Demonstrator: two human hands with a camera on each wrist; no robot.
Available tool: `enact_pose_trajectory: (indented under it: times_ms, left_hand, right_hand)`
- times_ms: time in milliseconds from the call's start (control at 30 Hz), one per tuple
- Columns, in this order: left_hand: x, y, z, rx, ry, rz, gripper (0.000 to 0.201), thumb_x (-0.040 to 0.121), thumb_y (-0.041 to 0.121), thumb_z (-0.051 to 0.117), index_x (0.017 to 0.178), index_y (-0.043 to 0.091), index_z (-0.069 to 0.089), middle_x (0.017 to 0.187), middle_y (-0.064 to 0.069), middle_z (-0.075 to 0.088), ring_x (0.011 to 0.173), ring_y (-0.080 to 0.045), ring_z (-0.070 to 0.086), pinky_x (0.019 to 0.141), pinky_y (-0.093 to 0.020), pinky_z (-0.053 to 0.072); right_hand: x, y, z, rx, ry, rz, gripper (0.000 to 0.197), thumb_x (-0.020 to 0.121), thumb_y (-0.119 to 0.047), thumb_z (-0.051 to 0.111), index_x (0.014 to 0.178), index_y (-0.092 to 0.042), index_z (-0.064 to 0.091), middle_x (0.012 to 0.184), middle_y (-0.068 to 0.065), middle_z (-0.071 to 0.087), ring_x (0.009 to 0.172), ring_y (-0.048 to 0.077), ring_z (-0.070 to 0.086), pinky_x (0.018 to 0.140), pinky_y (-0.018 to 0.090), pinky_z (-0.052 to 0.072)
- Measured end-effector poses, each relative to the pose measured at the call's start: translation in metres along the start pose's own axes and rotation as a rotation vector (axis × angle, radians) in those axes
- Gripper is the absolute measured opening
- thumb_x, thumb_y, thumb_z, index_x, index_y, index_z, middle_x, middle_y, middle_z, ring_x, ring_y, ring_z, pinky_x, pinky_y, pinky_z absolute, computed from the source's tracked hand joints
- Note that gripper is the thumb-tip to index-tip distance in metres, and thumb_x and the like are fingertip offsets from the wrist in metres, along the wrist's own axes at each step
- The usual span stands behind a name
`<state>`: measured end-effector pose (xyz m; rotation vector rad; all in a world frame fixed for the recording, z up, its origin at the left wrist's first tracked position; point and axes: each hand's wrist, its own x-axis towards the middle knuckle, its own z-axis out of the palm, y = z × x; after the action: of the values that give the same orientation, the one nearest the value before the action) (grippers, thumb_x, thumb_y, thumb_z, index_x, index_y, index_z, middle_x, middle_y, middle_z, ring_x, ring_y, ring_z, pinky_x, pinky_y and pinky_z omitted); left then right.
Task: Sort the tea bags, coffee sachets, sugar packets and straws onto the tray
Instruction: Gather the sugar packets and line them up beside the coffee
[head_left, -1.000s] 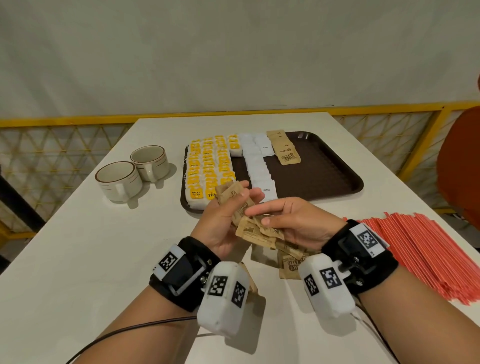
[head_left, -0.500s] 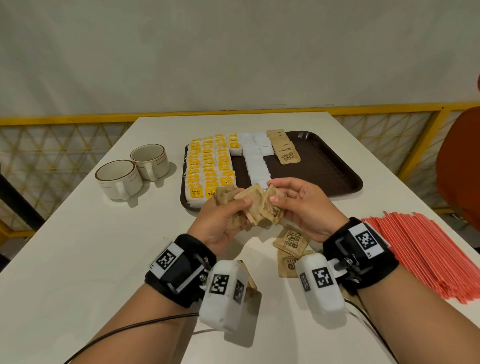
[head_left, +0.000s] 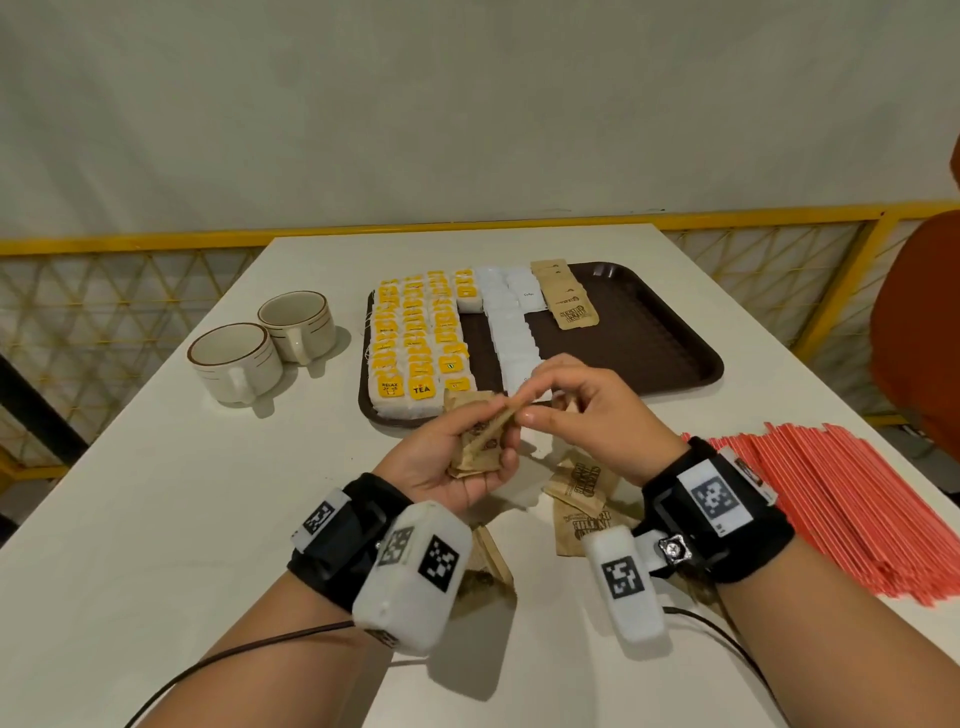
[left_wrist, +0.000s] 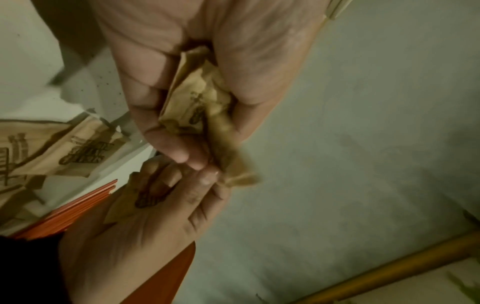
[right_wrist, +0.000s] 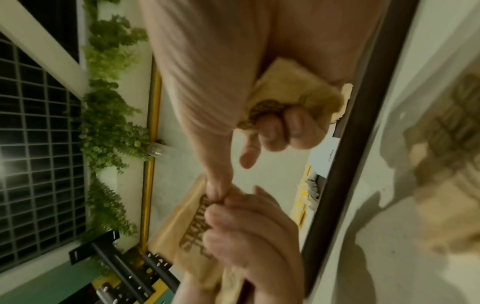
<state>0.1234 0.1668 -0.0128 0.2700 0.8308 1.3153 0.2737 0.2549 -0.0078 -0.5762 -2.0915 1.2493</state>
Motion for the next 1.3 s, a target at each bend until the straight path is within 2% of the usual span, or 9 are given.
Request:
enact_pose_trajectory:
  times_ms: [233, 433, 567, 633, 733, 867, 1033, 1167, 1300]
  left_hand:
    - [0.010, -0.002, 0.000, 0.183, 0.182, 0.249, 0.061, 0.080, 0.064, 0.045, 0.105, 0.012, 0.065, 0.088, -0.009, 0.064, 0.072, -0.014, 0.056, 0.059, -0.021, 0.048]
    - [0.012, -0.006, 0.000, 0.122, 0.072, 0.405, 0.057, 0.074, 0.031, 0.068, 0.121, 0.004, 0.051, 0.097, -0.013, 0.063, 0.090, -0.022, 0.063, 0.083, -0.035, 0.051]
    - [0.012, -0.005, 0.000, 0.061, 0.081, 0.425, 0.035, 0.083, 0.008, 0.061, 0.117, 0.000, 0.056, 0.093, -0.012, 0.069, 0.079, -0.022, 0.065, 0.071, -0.033, 0.052]
    - [0.012, 0.001, -0.003, -0.067, 0.100, 0.395, 0.019, 0.092, 0.001, 0.049, 0.108, 0.007, 0.058, 0.092, -0.008, 0.073, 0.085, -0.020, 0.067, 0.073, -0.030, 0.056]
    - [0.011, 0.007, -0.007, -0.221, 0.140, 0.377, 0.017, 0.094, -0.003, 0.044, 0.099, 0.007, 0.057, 0.080, -0.009, 0.073, 0.090, -0.026, 0.067, 0.085, -0.037, 0.052]
    - [0.009, 0.007, -0.006, -0.101, 0.160, 0.303, 0.005, 0.090, 0.016, 0.060, 0.088, 0.011, 0.059, 0.066, -0.004, 0.061, 0.066, -0.016, 0.064, 0.075, -0.033, 0.057]
    - [0.009, 0.003, -0.005, 0.034, 0.140, 0.147, 0.042, 0.071, 0.050, 0.065, 0.091, 0.014, 0.060, 0.064, 0.001, 0.053, 0.057, -0.012, 0.055, 0.064, -0.027, 0.054]
    - [0.009, 0.002, -0.005, -0.083, 0.125, 0.117, 0.040, 0.068, 0.045, 0.070, 0.083, 0.009, 0.061, 0.067, -0.002, 0.056, 0.058, -0.012, 0.057, 0.061, -0.026, 0.054]
    - [0.003, 0.004, -0.003, -0.093, 0.059, 0.116, 0.027, 0.069, 0.034, 0.071, 0.078, 0.010, 0.065, 0.077, -0.007, 0.063, 0.065, -0.015, 0.059, 0.059, -0.025, 0.055]
  right_hand:
    - [0.002, 0.006, 0.003, 0.476, 0.016, 0.382, 0.010, 0.091, -0.006, 0.057, 0.081, -0.007, 0.057, 0.064, 0.002, 0.054, 0.042, 0.008, 0.031, 0.039, 0.018, 0.024]
    - [0.002, 0.003, 0.011, 0.653, -0.110, 0.478, 0.013, 0.091, -0.004, 0.054, 0.078, -0.007, 0.052, 0.063, 0.005, 0.052, 0.039, 0.007, 0.034, 0.039, 0.017, 0.027]
    - [0.003, -0.001, 0.015, 0.657, -0.118, 0.494, 0.021, 0.092, -0.030, 0.051, 0.088, -0.010, 0.056, 0.071, 0.002, 0.056, 0.049, 0.010, 0.037, 0.045, 0.021, 0.030]
    - [0.005, -0.002, 0.009, 0.706, -0.043, 0.510, 0.022, 0.092, -0.024, 0.042, 0.095, -0.012, 0.059, 0.081, 0.004, 0.059, 0.054, 0.012, 0.038, 0.049, 0.024, 0.030]
    - [0.006, -0.001, 0.001, 0.732, 0.021, 0.506, 0.034, 0.073, -0.007, 0.037, 0.100, -0.011, 0.056, 0.091, 0.008, 0.060, 0.057, 0.013, 0.037, 0.052, 0.025, 0.030]
    - [0.006, 0.000, 0.001, 0.700, 0.027, 0.494, 0.047, 0.080, 0.020, 0.026, 0.106, -0.009, 0.053, 0.091, 0.014, 0.058, 0.063, 0.014, 0.051, 0.056, 0.025, 0.044]
    - [0.003, 0.003, -0.002, 0.787, -0.002, 0.386, 0.032, 0.084, 0.019, 0.048, 0.105, -0.004, 0.056, 0.089, 0.015, 0.065, 0.077, 0.019, 0.068, 0.070, 0.028, 0.059]
    - [0.003, 0.000, -0.005, 0.620, 0.070, 0.265, 0.028, 0.068, 0.005, 0.066, 0.094, -0.005, 0.062, 0.086, 0.009, 0.068, 0.076, 0.017, 0.065, 0.068, 0.023, 0.054]
    - [0.003, -0.016, -0.012, 0.400, 0.067, 0.052, 0.021, 0.071, 0.019, 0.064, 0.074, -0.001, 0.062, 0.086, 0.002, 0.070, 0.086, 0.015, 0.067, 0.075, 0.024, 0.056]
